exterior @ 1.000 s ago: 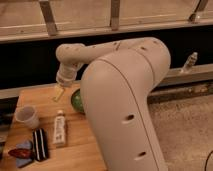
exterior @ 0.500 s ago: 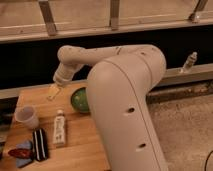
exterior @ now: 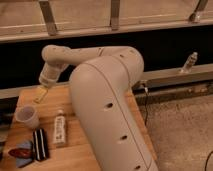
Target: Pick up the ceramic cup
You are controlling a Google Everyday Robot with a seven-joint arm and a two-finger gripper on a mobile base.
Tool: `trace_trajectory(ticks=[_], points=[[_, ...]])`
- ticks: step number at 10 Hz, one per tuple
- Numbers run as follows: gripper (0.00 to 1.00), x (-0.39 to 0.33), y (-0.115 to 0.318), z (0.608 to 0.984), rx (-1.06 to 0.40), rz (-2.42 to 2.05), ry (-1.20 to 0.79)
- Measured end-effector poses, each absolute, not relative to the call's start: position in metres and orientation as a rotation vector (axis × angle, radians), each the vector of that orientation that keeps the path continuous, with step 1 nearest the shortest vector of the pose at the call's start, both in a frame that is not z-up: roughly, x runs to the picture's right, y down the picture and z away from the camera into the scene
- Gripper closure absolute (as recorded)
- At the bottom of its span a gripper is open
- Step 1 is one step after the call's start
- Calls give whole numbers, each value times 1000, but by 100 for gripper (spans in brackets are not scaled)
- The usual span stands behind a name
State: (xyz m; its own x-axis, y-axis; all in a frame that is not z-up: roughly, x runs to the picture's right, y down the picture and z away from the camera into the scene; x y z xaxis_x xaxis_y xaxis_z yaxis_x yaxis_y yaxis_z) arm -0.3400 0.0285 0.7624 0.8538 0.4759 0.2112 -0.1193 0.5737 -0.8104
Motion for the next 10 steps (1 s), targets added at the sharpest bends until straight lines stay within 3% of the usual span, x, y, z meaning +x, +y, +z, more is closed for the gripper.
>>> trace_trajectory(ticks=[10], points=[[30, -367, 40, 770, -952, 295, -468]])
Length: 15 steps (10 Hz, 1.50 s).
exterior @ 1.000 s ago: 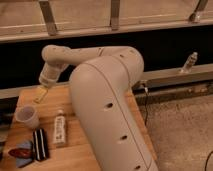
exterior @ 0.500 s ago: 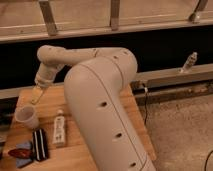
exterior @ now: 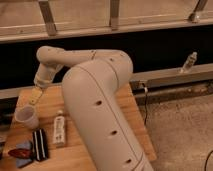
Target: Pick up the ceramic cup
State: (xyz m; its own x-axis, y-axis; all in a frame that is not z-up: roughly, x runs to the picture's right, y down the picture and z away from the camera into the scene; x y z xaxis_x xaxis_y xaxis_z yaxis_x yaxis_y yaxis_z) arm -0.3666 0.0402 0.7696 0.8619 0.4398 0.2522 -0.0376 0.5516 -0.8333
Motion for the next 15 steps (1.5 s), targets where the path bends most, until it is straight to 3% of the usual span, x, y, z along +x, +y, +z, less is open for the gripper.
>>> trace_trajectory(ticks=[8, 15], points=[[30, -396, 59, 794, -1020, 277, -443], [30, -397, 81, 811, -1054, 445, -263]])
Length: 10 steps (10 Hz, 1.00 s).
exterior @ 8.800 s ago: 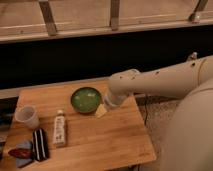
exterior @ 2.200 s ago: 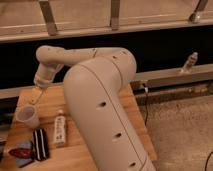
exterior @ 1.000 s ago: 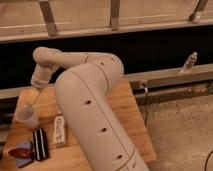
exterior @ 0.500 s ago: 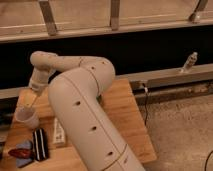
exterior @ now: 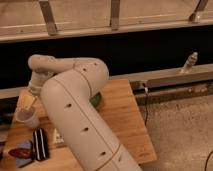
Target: Pick up the ceramic cup
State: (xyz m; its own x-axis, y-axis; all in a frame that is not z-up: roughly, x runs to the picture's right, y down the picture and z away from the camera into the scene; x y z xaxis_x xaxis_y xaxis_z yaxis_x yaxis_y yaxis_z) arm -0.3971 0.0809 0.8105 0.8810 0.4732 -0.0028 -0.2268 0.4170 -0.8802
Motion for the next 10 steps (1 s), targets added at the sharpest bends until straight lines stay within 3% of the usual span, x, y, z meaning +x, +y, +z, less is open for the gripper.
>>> trace_trajectory(ticks=[7, 10], points=[[30, -393, 112, 830, -1042, 481, -140], [54, -394, 113, 828, -1051, 474, -134]])
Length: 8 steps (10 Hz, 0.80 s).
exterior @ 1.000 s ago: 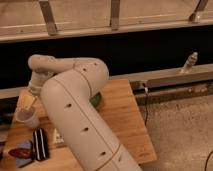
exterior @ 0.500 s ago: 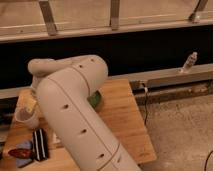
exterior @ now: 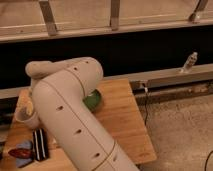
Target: Pick up the ceramic cup
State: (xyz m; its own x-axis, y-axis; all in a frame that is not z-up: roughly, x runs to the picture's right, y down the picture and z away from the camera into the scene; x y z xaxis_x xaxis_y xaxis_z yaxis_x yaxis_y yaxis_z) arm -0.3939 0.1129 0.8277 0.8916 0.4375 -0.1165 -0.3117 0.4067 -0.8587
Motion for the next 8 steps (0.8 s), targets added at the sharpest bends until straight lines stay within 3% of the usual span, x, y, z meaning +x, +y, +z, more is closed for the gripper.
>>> trace_trajectory(ticks=[4, 5, 8], points=[[95, -392, 111, 826, -1070, 480, -184], [100, -389, 109, 825, -1079, 487, -213], [100, -371, 88, 817, -1098, 556, -409]])
